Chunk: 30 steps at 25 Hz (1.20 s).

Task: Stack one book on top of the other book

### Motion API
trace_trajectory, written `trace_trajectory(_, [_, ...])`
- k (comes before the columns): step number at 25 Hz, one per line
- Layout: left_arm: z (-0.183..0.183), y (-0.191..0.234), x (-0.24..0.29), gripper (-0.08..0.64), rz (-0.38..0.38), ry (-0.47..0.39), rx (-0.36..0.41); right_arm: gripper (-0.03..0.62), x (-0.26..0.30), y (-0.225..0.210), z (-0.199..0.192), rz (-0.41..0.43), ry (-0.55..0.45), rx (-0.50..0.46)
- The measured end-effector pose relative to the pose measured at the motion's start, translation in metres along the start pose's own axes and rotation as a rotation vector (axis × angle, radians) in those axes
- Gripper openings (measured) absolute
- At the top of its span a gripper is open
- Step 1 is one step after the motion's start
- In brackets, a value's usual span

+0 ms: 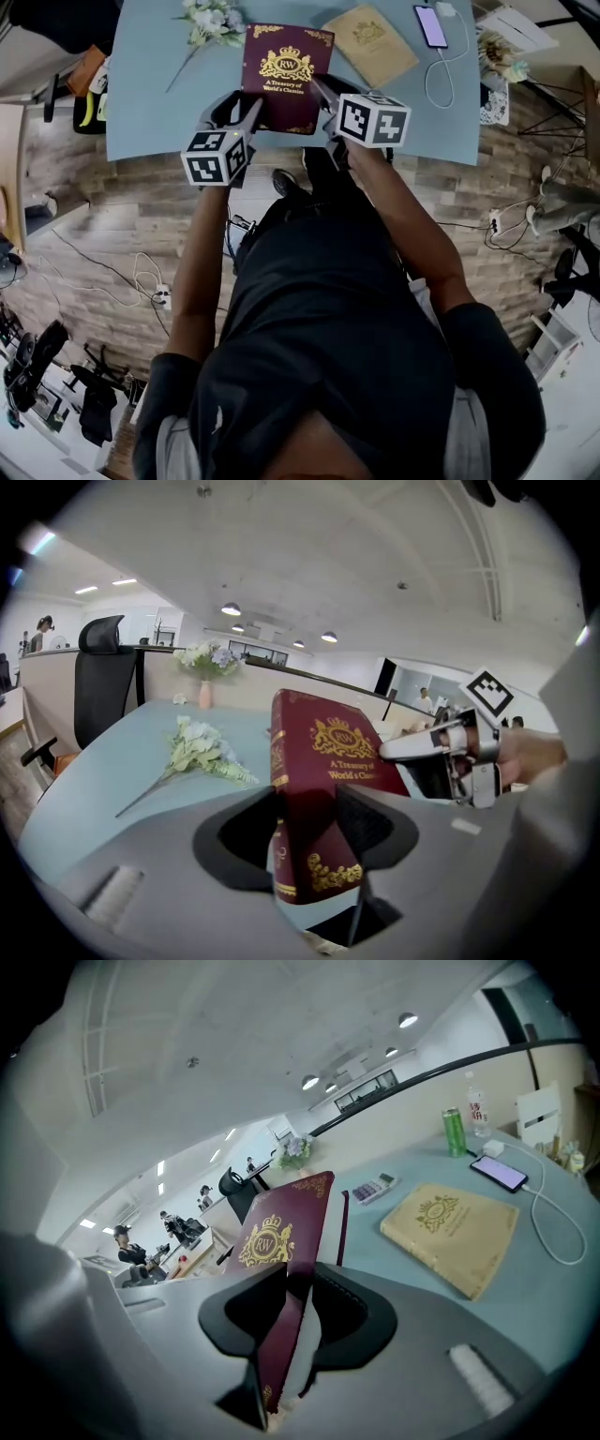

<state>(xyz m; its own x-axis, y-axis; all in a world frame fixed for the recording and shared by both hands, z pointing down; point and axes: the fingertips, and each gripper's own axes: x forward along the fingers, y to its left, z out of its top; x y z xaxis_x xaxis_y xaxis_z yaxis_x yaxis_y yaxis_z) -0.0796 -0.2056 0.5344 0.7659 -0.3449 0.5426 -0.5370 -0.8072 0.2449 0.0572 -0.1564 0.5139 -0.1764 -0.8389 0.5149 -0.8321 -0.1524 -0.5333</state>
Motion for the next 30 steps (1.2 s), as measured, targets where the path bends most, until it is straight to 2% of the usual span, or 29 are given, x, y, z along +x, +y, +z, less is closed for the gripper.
trace_trajectory(3, [0.01,-0.021,0.005,0.248,-0.026,-0.02,0.007,0.084,-0.02,-0.009,0.011,-0.019,-0.028,-0.002])
trace_trajectory(8, [0.029,-0.072,0.035,0.249,-0.055,-0.033,0.006,0.084,-0.056,-0.05,0.04,-0.028,-0.051,-0.009])
trace_trajectory(12, [0.031,-0.083,0.042,0.247,-0.062,-0.039,-0.003,0.083,-0.058,-0.062,0.048,-0.03,-0.053,-0.006])
trace_trajectory(21, [0.031,-0.127,0.085,0.247,-0.023,-0.021,-0.073,0.08,-0.067,-0.117,0.073,-0.003,0.006,-0.032])
trace_trajectory(30, [0.025,-0.15,0.124,0.247,0.006,-0.008,-0.15,0.078,-0.057,-0.161,0.089,0.019,0.068,-0.067])
